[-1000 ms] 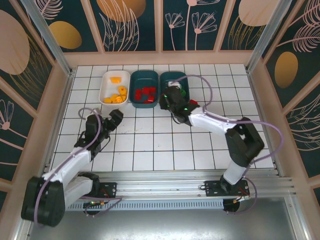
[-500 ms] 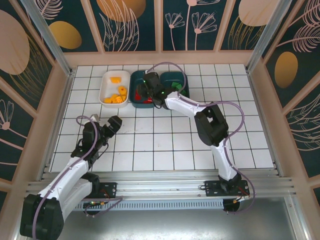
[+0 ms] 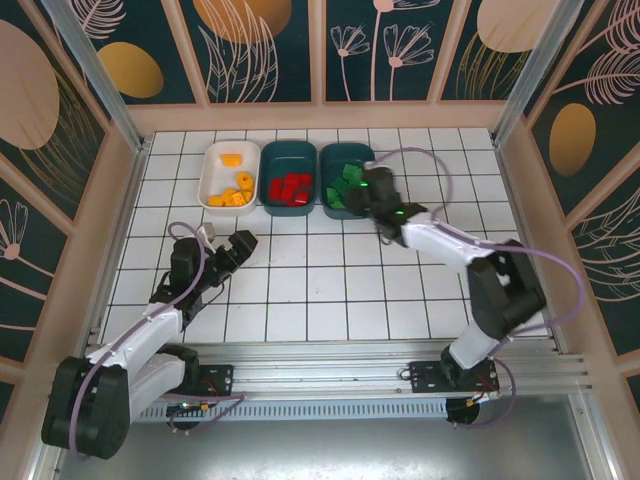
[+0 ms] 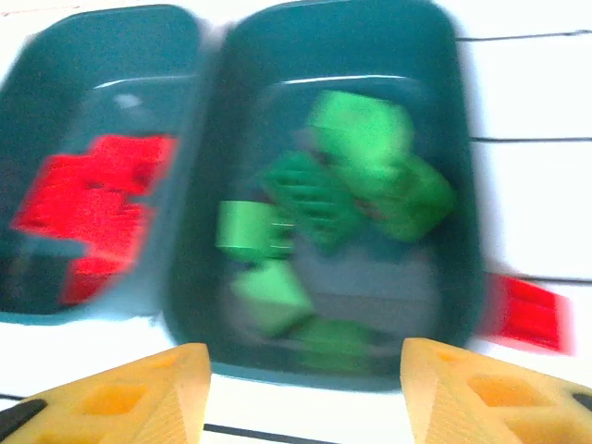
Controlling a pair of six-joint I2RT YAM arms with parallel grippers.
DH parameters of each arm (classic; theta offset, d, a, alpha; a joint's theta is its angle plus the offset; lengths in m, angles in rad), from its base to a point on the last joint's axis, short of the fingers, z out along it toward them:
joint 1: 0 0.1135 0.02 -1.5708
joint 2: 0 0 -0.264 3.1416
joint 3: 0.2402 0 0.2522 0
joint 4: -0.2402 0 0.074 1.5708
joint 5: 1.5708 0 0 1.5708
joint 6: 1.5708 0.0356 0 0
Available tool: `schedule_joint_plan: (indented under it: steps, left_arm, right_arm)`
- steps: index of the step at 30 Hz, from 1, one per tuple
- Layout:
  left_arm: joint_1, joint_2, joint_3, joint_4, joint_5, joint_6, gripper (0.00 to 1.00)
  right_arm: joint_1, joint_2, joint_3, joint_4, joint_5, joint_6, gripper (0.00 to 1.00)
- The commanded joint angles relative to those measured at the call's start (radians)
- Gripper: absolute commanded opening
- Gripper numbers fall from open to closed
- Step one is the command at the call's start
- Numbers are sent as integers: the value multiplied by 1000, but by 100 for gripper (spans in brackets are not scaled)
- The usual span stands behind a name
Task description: Sort the legos into containers by color
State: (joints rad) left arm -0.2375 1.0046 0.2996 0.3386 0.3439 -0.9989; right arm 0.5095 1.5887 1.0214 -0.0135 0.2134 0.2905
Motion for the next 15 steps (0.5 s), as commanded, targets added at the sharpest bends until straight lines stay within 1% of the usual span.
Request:
schedule_joint_plan:
  steps: [1,4,7,11,15]
  left_arm:
    - [-36,46,-3,143,57,-23,98]
    - [-86,110,41,152,40,-17,98]
    - [-134,180,99,151,46,-10,99]
    - [-158,212,114,152,55,-11,99]
    - [-157,180,110,95,30,19,98]
  right_arm:
    - [-178,-70,-135,38,-98,58,58]
    - [-284,-58,-160,63,-178,64,59]
    - [-342,57,-56,23,-231,34,59]
    - [-365,239,121,-27,-220,-1,58]
    - [-363,393,267,-54,-209,-14,57]
